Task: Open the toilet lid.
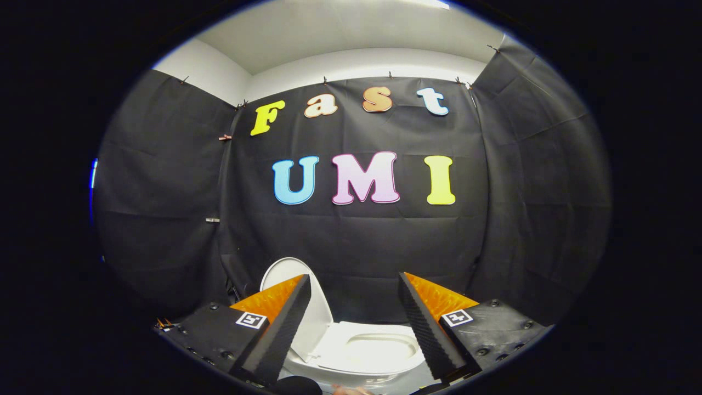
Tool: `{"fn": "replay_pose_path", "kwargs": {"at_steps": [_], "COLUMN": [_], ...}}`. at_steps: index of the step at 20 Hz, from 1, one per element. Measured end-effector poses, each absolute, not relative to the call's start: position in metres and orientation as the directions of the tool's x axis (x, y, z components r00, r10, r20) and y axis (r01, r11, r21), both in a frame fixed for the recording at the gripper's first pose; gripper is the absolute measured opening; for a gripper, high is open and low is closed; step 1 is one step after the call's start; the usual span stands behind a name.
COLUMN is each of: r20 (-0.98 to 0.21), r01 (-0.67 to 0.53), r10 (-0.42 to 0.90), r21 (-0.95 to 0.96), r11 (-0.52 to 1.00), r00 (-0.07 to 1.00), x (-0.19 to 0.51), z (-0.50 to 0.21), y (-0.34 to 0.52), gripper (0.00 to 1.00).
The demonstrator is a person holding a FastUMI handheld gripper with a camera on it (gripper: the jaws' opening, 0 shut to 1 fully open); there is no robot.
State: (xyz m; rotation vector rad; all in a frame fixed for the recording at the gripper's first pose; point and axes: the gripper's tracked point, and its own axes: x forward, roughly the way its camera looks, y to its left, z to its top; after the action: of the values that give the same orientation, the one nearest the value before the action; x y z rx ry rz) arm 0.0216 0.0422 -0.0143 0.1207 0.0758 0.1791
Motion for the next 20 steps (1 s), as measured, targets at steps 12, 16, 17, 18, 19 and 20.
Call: {"fn": "replay_pose_path", "kwargs": {"at_steps": [12, 16, 17, 18, 19, 20], "r20": [-0.071, -0.076, -0.075, -0.072, -0.071, -0.069], "r01": [-0.161, -0.158, -0.158, -0.158, -0.158, -0.16], "r10": [0.172, 0.169, 0.169, 0.169, 0.169, 0.17], "r21": [0.135, 0.14, 0.139, 0.138, 0.137, 0.136], "r11": [0.978, 0.978, 0.978, 0.978, 0.978, 0.978], "r00": [0.983, 0.983, 0.983, 0.983, 0.983, 0.983], "x": [0.0254, 0.026, 0.0261, 0.0256, 0.0262, 0.0252], "z": [-0.0173, -0.0188, -0.0179, -0.0172, -0.0168, -0.0165], "y": [0.0363, 0.0351, 0.0346, 0.0347, 0.0356, 0.0359], "gripper": [1.0, 1.0, 1.0, 1.0, 1.0, 1.0]}}
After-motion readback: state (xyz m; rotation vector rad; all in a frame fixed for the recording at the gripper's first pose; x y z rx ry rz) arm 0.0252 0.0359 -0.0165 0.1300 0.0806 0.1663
